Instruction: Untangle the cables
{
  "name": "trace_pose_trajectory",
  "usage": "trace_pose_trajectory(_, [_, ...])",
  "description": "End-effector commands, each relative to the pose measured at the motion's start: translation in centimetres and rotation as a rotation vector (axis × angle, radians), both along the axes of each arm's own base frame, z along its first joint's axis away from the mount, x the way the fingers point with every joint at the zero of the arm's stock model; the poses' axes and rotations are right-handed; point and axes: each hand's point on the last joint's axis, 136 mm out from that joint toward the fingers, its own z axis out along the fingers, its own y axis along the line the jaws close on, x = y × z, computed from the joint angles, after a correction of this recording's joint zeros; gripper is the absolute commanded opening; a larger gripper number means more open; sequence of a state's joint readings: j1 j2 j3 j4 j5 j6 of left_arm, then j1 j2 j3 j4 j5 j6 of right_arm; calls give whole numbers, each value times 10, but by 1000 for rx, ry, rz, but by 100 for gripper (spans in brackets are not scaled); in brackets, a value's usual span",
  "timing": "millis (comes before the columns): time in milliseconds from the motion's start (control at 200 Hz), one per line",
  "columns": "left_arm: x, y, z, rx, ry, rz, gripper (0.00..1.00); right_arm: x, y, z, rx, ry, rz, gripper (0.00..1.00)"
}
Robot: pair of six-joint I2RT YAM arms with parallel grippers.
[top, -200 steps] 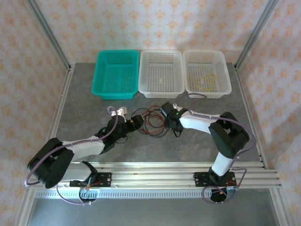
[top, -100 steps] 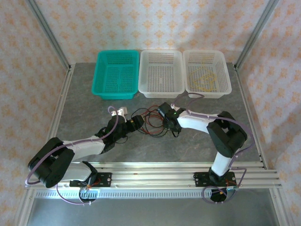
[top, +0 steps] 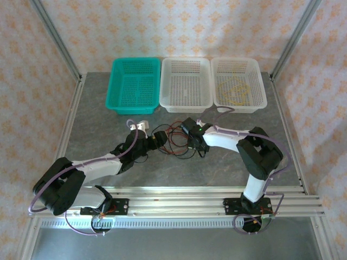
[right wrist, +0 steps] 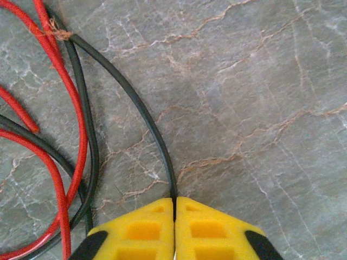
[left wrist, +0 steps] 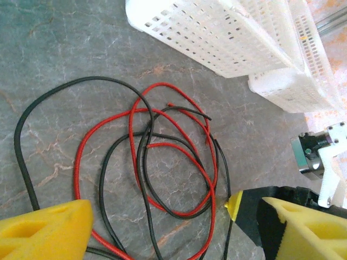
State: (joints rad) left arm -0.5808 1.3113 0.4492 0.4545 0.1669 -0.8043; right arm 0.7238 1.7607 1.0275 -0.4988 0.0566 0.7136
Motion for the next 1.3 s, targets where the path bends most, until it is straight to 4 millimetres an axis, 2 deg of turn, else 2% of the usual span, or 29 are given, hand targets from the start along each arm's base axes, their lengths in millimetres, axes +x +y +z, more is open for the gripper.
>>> trace_pose_trajectory(0, [5, 0, 15, 79, -58, -18, 82, 1, -5, 9, -1, -44, -38, 3])
trace_pose_trajectory(120, [5, -14, 33, 77, -124, -89, 83, 8, -5, 38, 59, -148, -52, 0])
trace_pose_trajectory(340, [5, -33, 64, 50, -227, -177, 82, 15, 6, 106, 209, -345, 43, 0])
trace_pose_trajectory(491, [8, -41, 82, 141, -324, -267, 82, 17, 9, 155, 259, -454, 104, 0])
trace_pose_trajectory(666, [5, -64, 114, 191, -450, -429, 82, 23, 17, 205, 357, -523, 138, 0])
trace_pose_trajectory(826, [-2, -91, 133, 163, -507, -590, 80, 33, 11, 232, 429, -530, 112, 0])
trace_pose_trajectory(1001, [-7, -113, 134, 90, -506, -697, 74, 37, 11, 260, 550, -544, 112, 0])
trace_pose_trajectory(1187, [-8, -129, 132, 41, -510, -726, 70, 37, 12, 273, 668, -522, 100, 0])
trace_pose_trajectory(1297, [-11, -140, 132, 13, -508, -754, 67, 36, 14, 274, 695, -507, 102, 0])
